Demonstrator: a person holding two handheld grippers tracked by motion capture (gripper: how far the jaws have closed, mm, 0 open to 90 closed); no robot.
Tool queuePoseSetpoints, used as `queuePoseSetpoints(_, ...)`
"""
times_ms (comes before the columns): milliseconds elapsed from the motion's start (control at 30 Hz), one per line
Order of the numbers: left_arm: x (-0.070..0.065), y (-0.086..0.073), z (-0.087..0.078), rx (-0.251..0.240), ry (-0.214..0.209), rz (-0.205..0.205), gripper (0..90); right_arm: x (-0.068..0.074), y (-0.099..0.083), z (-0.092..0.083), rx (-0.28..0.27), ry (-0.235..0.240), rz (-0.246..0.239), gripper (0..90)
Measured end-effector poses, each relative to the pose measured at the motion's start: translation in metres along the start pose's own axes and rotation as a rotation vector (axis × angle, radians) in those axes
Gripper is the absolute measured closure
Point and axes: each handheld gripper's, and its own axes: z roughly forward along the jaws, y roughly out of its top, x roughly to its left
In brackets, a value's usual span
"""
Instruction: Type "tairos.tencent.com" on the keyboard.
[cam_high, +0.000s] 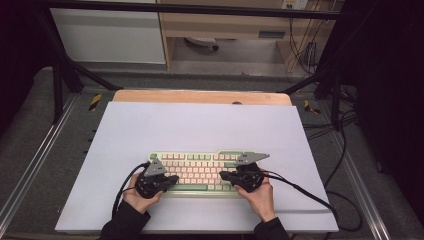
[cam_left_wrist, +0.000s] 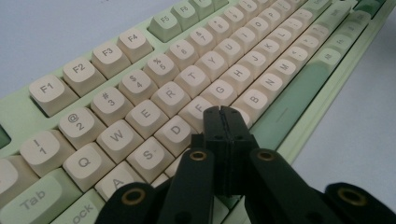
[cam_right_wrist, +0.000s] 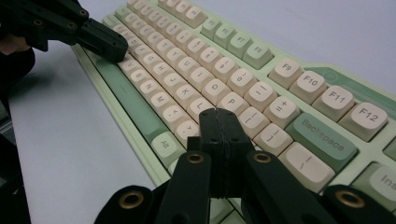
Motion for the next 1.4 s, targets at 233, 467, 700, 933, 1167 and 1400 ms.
queuePoseSetpoints(233,0.001,0.002,-0.011,-0.025,0.001,0.005,89.8,0.0,0.0,0.0,-0.003,0.0,-0.003,90.0)
queuePoseSetpoints(467,0.005,-0.003,-0.02,-0.037,0.007,-0.009,89.8,0.0,0.002,-0.001,-0.013,0.002,0.004,90.0)
queuePoseSetpoints(700,0.01,-0.01,-0.03,-0.042,0.014,-0.02,89.8,0.001,0.006,0.001,-0.017,0.005,0.003,90.0)
queuePoseSetpoints(933,0.018,-0.017,-0.039,-0.053,0.02,-0.046,89.8,0.005,0.012,0.008,-0.015,-0.002,0.003,90.0)
queuePoseSetpoints(1167,0.024,-0.025,-0.047,-0.057,0.037,-0.057,89.8,0.007,0.017,0.021,-0.007,-0.01,0.004,90.0)
queuePoseSetpoints(1400,0.03,-0.031,-0.052,-0.059,0.046,-0.069,89.8,0.009,0.023,0.036,0.01,-0.023,-0.003,90.0)
